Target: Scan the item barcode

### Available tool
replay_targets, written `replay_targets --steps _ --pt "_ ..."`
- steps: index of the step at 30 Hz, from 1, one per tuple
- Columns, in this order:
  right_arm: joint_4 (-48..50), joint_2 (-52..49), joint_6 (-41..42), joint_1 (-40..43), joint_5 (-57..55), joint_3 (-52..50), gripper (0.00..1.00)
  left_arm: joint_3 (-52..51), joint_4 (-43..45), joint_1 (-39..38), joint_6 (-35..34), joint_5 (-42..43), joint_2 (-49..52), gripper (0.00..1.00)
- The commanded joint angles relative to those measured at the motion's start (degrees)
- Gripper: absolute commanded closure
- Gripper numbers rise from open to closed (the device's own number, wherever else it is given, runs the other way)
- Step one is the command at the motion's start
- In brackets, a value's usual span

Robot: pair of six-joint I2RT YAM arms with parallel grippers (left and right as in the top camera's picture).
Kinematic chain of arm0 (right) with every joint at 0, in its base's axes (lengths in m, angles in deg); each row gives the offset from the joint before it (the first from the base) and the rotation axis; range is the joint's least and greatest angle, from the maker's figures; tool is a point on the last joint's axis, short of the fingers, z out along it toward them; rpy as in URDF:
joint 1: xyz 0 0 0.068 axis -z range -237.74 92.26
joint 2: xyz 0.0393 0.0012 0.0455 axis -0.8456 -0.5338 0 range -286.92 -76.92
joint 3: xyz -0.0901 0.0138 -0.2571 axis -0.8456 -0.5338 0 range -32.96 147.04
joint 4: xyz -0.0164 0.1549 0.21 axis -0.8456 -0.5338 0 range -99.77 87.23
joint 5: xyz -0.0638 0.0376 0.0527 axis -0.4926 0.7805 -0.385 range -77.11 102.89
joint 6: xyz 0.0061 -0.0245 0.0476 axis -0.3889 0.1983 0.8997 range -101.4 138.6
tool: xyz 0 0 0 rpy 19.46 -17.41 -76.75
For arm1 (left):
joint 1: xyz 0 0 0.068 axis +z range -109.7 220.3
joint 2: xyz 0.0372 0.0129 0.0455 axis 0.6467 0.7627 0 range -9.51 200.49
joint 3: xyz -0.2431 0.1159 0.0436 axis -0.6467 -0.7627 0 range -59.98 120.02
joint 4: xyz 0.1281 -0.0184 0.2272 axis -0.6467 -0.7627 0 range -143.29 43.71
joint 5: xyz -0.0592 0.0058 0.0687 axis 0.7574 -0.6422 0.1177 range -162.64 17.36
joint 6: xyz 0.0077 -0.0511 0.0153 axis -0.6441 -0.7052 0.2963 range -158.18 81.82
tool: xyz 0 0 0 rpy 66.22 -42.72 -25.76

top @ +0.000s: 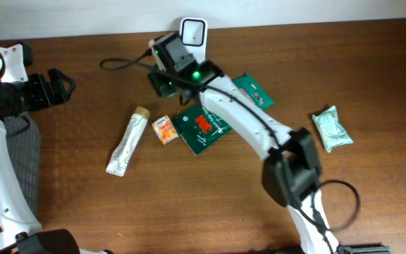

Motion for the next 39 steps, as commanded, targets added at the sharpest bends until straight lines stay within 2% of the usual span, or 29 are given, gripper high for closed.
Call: replay_targets --steps 1,5,10,19,27,30,32,34,39 --pt "-5.1 7.4 -0.2 0.3 -0.2 0.5 0.38 1.0 0.0 0.0 -0.7 0.8 -0.8 0.01" --pt "-16.3 7.5 -0.1 0.2 6.1 0.2 0.38 1.0 0.0 0.0 -0.7 0.8 -0.8 0.01" --pt "-21.2 6.3 -0.1 -0.6 6.1 -3.3 0.38 1.0 0.0 0.0 -0.7 0.8 -0.8 0.01" --pt "-12.7 6.2 0.0 3.8 -2.3 -13.4 0.38 1.0 0.0 0.0 -0.7 0.8 -0.8 0.01" --pt "-0.1 6.2 -2.1 9.1 1.0 -23.3 0.37 1.0 0.0 0.0 -0.7 0.8 -0.8 0.01" --pt "-2.6 6.7 -2.7 8.8 3.1 -23.3 0.2 1.0 0.0 0.0 -0.7 0.8 -0.8 0.01" --pt "-5.8 7.5 -2.7 8.8 3.2 -22.4 0.12 1.0 0.0 0.0 -0.7 0.8 -0.8 0.01" --pt "-11.6 8.7 -2.7 8.8 3.2 -19.4 0.0 1.0 0.0 0.0 -0.7 0.8 -0.8 0.01" --pt "-28.7 9.8 -4.1 8.8 3.2 -4.4 0.02 1.0 0.0 0.0 -0.7 0.8 -0.8 0.01"
